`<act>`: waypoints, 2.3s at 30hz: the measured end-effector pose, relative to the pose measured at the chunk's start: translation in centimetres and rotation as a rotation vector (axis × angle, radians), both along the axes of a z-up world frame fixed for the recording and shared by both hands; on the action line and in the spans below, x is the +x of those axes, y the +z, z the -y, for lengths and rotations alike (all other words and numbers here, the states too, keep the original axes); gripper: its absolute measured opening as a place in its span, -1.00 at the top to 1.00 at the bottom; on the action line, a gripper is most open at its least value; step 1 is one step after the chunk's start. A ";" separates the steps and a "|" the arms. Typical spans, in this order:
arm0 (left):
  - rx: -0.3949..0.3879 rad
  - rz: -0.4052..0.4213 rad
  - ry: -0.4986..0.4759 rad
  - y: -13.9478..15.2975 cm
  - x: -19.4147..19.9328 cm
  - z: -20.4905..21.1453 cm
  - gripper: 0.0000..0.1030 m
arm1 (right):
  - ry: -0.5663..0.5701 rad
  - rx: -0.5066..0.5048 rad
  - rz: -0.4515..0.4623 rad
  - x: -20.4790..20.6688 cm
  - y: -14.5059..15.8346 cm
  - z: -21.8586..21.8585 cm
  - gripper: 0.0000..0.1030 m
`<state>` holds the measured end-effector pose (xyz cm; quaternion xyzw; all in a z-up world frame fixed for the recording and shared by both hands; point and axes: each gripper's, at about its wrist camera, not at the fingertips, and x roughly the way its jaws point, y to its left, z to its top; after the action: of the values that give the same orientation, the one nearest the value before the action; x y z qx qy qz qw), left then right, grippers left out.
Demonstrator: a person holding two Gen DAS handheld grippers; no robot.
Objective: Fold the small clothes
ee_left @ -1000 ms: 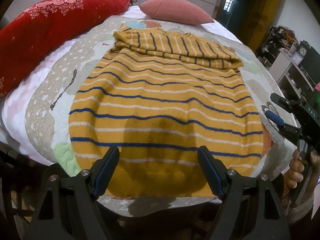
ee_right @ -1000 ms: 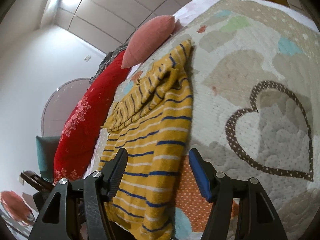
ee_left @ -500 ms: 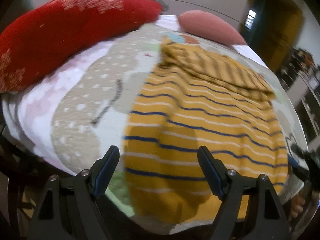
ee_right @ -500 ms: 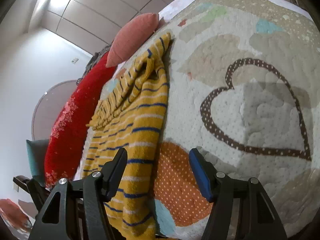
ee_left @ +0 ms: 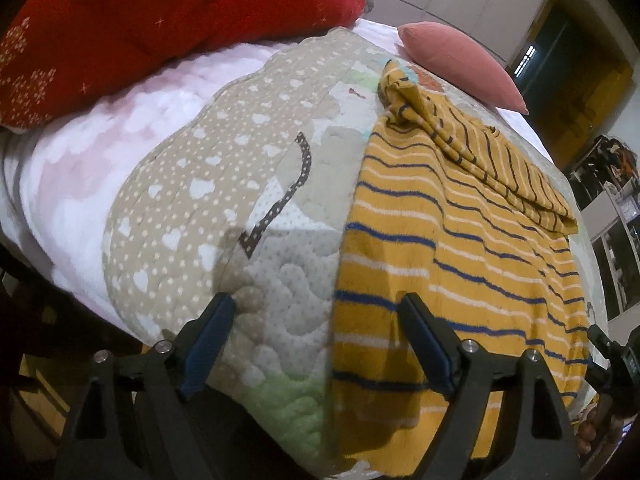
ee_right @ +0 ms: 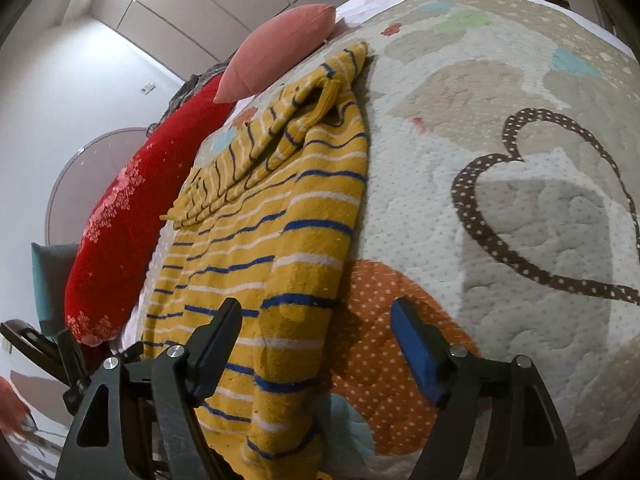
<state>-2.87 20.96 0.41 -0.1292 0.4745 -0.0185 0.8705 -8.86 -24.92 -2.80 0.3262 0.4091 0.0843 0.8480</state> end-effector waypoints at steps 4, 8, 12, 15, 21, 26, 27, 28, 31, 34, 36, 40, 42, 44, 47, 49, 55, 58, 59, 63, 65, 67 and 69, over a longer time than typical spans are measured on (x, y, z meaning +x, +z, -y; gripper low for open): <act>-0.021 0.005 0.002 0.0 0.5 -0.1 -0.68 | 0.007 -0.011 0.003 0.1 0.0 -0.4 -0.68; -0.051 0.004 0.009 0.0 0.9 -0.5 -0.70 | 0.009 -0.008 0.010 0.2 -0.2 -0.6 -0.72; -0.092 0.007 0.013 0.2 1.0 -1.0 -0.70 | 0.010 -0.003 0.014 0.2 -0.2 -0.6 -0.73; -0.173 0.015 0.031 0.7 1.1 -1.9 -0.70 | 0.010 0.002 0.016 0.1 -0.2 -0.6 -0.73; -0.175 0.039 0.059 1.9 1.0 -3.1 -0.70 | 0.017 0.010 0.034 -0.1 -0.3 -0.4 -0.73; -0.175 0.005 0.057 0.7 2.1 -3.5 -0.70 | 0.020 0.003 0.036 -0.2 -0.3 -0.4 -0.73; -0.185 0.003 0.052 0.6 2.2 -3.4 -0.70 | 0.020 -0.002 0.035 -0.2 -0.3 -0.4 -0.73; -0.188 0.005 0.043 0.5 2.3 -3.2 -0.70 | 0.019 -0.006 0.035 -0.3 -0.3 -0.5 -0.73; -0.199 0.018 0.005 0.4 2.4 -2.5 -0.70 | 0.017 -0.023 0.030 -0.2 -0.2 -0.9 -0.74; -0.274 0.017 -0.028 0.0 2.5 -1.6 -0.70 | 0.021 -0.019 0.035 -0.2 -0.2 -1.2 -0.78; -0.296 0.021 -0.045 -0.1 2.3 -0.8 -0.70 | 0.036 -0.009 0.044 -0.2 -0.1 -1.6 -0.79; -0.350 0.024 -0.086 -0.6 1.3 1.1 -0.72 | 0.083 0.034 0.059 -0.2 -0.3 -2.5 -0.79; -0.348 0.038 -0.101 -0.8 0.6 2.0 -0.73 | 0.113 0.056 0.069 -0.3 -0.3 -3.1 -0.79; -0.368 0.037 -0.120 -1.0 -0.2 2.5 -0.75 | 0.135 0.080 0.076 -0.5 -0.3 -3.6 -0.79; -0.376 0.023 -0.158 -1.3 -1.1 3.2 -0.75 | 0.185 0.143 0.076 -0.9 -0.7 -4.5 -0.79; -0.373 0.011 -0.187 -1.5 -1.8 3.7 -0.75 | 0.213 0.161 0.074 -1.3 -0.9 -5.2 -0.79; -0.308 -0.020 -0.221 -2.0 -3.3 5.1 -0.44 | 0.197 0.099 0.066 -2.3 -1.0 -6.2 -0.59; -0.168 -0.030 -0.208 -1.7 -3.6 5.6 0.46 | 0.153 0.074 0.044 -2.6 -1.4 -5.8 -0.10; -0.165 -0.034 -0.211 -1.7 -3.7 5.4 0.61 | 0.145 0.072 0.035 -2.7 -1.6 -5.5 0.20; -0.219 -0.044 -0.209 -0.5 -3.6 4.5 0.81 | 0.142 0.162 -0.001 -2.3 -2.3 -3.2 0.75; -0.212 -0.021 -0.217 0.6 -4.3 4.8 0.83 | 0.142 0.185 0.014 -2.9 -1.8 -2.4 0.76; -0.210 0.007 -0.232 2.1 -5.4 5.3 0.85 | 0.154 0.203 0.037 -3.7 -0.9 -2.0 0.77; -0.223 0.024 -0.251 3.0 -6.9 5.8 0.84 | 0.161 0.227 0.068 -5.1 0.2 -1.2 0.77</act>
<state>-9.75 15.18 3.41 -0.1644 0.4716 -0.1811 0.8472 -13.93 -23.70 -2.61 0.3831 0.3928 0.2090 0.8095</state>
